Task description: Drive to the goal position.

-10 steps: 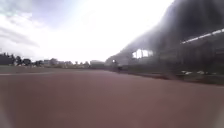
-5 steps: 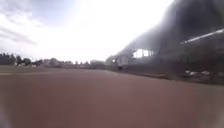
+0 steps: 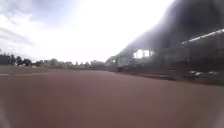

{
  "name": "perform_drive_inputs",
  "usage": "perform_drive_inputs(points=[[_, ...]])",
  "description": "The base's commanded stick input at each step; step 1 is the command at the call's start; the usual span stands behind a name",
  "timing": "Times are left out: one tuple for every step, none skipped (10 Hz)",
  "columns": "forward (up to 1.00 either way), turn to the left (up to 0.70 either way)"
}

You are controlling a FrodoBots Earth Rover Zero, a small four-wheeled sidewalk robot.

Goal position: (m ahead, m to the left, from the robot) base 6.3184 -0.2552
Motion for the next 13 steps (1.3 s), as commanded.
perform_drive_inputs(points=[[0.7,0.0],[0.7,0.0],[0.7,0.0],[0.7,0.0],[0.7,0.0],[0.7,0.0],[0.7,0.0],[0.7,0.0],[0.7,0.0],[0.7,0.0],[0.7,0.0],[0.7,0.0],[0.7,0.0]])
